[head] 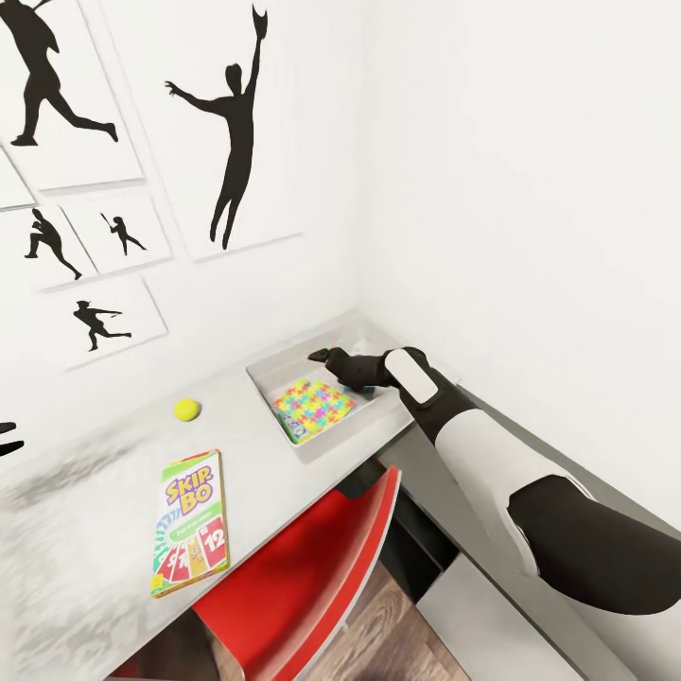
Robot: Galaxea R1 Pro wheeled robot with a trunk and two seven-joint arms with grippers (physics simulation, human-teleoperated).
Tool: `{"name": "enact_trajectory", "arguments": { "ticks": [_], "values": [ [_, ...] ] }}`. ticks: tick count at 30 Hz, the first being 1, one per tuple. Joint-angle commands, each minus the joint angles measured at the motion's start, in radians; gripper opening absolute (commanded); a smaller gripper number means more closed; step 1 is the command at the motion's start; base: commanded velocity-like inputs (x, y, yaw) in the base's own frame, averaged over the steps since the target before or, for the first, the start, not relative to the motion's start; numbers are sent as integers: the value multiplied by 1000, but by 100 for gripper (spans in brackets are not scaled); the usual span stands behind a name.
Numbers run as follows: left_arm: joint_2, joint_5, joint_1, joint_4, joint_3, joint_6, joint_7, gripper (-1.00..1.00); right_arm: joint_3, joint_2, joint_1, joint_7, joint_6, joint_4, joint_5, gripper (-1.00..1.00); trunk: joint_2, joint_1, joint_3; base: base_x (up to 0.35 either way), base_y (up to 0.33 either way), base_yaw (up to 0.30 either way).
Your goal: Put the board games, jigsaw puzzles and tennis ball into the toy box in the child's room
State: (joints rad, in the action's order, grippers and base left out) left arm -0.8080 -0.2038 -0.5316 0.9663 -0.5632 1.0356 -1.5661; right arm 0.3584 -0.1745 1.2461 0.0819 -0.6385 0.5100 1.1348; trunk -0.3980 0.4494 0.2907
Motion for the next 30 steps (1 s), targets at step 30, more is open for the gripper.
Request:
{"name": "enact_trajectory", "arguments": {
  "ticks": [30],
  "values": [
    [0, 3, -1, -1, 4, 11, -5, 100, 2, 0, -6, 75, -202, 376, 9, 100, -2, 1, 2, 0, 0, 0]
  ]
}}
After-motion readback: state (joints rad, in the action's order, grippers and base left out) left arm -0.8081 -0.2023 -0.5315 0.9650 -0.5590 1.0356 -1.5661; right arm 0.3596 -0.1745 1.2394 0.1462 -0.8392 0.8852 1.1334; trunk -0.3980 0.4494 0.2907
